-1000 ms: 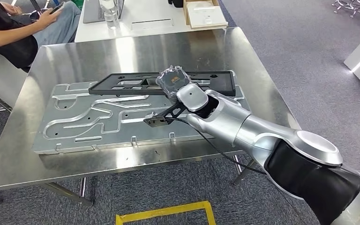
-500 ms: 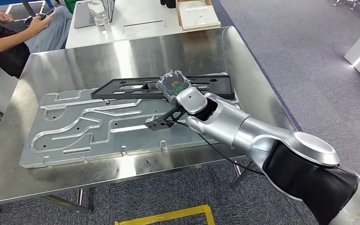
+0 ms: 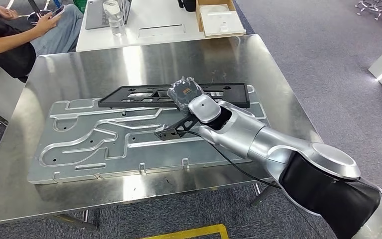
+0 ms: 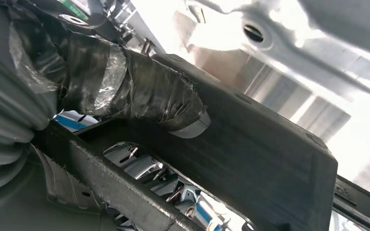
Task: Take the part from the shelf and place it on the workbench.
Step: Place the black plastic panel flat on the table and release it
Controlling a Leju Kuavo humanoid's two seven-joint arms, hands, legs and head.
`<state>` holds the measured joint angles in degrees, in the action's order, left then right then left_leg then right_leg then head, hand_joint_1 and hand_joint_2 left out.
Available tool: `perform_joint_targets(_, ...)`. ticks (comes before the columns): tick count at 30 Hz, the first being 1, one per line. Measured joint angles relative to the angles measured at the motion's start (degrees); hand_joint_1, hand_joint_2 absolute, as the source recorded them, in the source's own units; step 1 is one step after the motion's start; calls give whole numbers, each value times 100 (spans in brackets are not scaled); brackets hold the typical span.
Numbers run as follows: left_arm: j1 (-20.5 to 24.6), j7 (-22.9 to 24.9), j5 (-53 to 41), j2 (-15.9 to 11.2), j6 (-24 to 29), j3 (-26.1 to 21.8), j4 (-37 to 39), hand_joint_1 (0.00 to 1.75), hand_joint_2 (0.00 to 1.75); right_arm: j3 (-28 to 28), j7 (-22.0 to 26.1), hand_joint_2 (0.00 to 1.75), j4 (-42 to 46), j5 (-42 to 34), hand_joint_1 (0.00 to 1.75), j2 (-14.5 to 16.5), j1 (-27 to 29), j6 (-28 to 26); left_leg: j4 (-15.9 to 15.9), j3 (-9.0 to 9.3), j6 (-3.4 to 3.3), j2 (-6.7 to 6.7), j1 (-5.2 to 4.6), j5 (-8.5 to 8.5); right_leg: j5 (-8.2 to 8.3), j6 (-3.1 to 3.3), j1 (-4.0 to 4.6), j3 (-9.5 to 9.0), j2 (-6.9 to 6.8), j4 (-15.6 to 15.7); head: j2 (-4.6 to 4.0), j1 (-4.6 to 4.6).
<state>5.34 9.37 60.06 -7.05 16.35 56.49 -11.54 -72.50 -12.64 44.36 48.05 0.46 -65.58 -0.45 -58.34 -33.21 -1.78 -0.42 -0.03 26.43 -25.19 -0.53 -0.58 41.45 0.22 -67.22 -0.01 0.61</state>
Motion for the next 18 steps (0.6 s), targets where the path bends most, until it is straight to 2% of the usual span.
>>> perform_joint_targets(1,2,-3,0,-1,-1,0,0,0,175,-1,10,87,-1,-4,87,2,-6,-2,-54,7,25,-4,-11,58,141,17,2,-140,-2,338,0,1)
perform_joint_targets(2,3,-6,-1,-2,-1,0,0,0,175,-2,20,44,-1,-9,44,8,-10,-4,-86,-4,53,-7,-21,99,198,40,8,-229,2,539,1,-2)
perform_joint_targets(3,5,-9,-1,-2,1,1,0,0,175,-3,28,0,-3,-11,0,13,-12,-7,-107,-20,79,-7,-30,125,176,64,18,-263,9,611,1,-3)
perform_joint_targets(5,8,-24,5,-2,5,2,0,0,175,-4,43,0,-11,-17,0,22,-7,-14,-109,-22,118,-1,-37,148,156,118,20,-273,27,638,1,-4)
perform_joint_targets(7,8,-58,35,1,5,3,0,0,87,-4,53,0,-18,-24,0,26,-2,-21,-247,-55,165,12,-26,257,140,171,-1,-319,35,675,1,-17)
perform_joint_targets(9,12,-137,70,-1,5,3,0,0,0,-4,59,0,-19,-28,0,30,-3,-27,-799,-317,229,18,-5,524,119,207,-13,-372,37,694,1,-37)
perform_joint_targets(11,11,-263,81,-3,12,3,0,0,0,-4,60,0,-24,-38,0,30,12,-31,-1498,-720,269,19,11,746,92,226,-9,-400,37,694,1,-44)
perform_joint_targets(12,7,-330,77,-3,25,3,0,0,0,-4,60,0,-27,-44,0,29,29,-31,-1652,-846,273,20,13,726,77,228,-6,-417,40,692,1,-45)
perform_joint_targets(13,0,-391,71,-3,41,3,0,0,0,-4,60,0,-29,-49,0,28,46,-30,-1597,-871,266,19,13,598,61,228,-5,-440,45,691,1,-45)
perform_joint_targets(14,-6,-447,64,-3,61,3,0,0,0,-4,60,0,-29,-51,0,27,59,-30,-1324,-785,248,19,12,374,43,225,-3,-472,51,691,1,-45)
perform_joint_targets(15,-9,-492,57,-3,84,3,0,0,0,-4,60,0,-29,-51,0,27,64,-28,-912,-627,222,19,9,128,23,218,-3,-508,56,695,1,-45)
perform_joint_targets(16,-9,-522,55,-5,101,3,0,0,0,-3,59,0,-29,-51,0,25,63,-27,-537,-453,193,17,-5,-46,8,205,5,-538,60,703,1,-44)
perform_joint_targets(17,-3,-542,55,-8,115,3,0,0,0,-3,57,0,-29,-51,0,22,59,-24,-245,-319,163,14,-23,-147,0,184,8,-555,63,713,1,-44)
perform_joint_targets(18,3,-548,58,-10,124,3,0,0,0,-2,54,0,-29,-51,0,17,57,-20,-93,-246,140,10,-42,-168,0,160,9,-561,64,725,1,-42)
